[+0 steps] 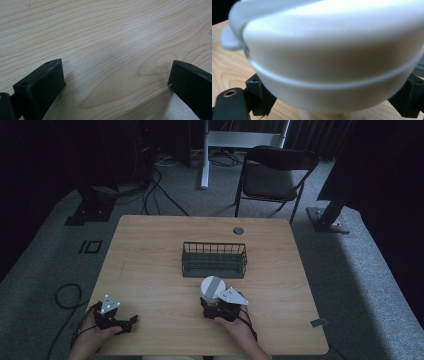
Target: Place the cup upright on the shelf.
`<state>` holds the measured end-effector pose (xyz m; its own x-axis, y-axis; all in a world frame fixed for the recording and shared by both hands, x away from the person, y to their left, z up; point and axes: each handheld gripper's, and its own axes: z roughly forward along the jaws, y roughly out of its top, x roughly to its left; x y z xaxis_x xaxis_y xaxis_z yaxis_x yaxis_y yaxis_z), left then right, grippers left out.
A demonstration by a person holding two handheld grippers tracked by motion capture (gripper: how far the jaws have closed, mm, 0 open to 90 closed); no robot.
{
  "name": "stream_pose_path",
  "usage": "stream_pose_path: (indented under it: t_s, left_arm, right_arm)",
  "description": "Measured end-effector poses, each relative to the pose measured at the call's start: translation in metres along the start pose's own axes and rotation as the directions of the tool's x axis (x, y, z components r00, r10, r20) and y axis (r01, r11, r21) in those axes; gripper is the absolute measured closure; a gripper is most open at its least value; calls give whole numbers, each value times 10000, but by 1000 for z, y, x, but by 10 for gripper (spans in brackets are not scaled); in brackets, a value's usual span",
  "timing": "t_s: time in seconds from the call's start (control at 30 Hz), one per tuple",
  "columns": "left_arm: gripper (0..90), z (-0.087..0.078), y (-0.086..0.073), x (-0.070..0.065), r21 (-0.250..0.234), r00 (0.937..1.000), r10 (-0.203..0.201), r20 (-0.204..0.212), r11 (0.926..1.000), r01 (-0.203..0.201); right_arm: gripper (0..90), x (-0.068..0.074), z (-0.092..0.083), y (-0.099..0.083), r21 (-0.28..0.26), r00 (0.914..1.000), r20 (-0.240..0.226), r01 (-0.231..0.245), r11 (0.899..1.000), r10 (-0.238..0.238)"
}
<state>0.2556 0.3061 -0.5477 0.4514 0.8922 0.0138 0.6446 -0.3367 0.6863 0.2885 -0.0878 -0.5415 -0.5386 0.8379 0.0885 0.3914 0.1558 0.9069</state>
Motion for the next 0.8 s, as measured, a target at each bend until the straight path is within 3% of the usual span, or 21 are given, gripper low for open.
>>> stream_pose_path:
  t_s: [0.33,0.57,0.8]
  left_arm:
    - [8,0,0,0,-4,10000,-4,0,10000,4]
    - [8,0,0,0,-1,10000,-3,-1,10000,3]
    - [8,0,0,0,-2,10000,-2,1,10000,2]
  right_arm:
    - [170,6,1,1,-351,9987,502,86,9993,-68]
    - [181,9,-2,0,-375,9955,651,712,9968,-686]
    - [182,7,-8,7,-396,9979,453,490,9980,-472]
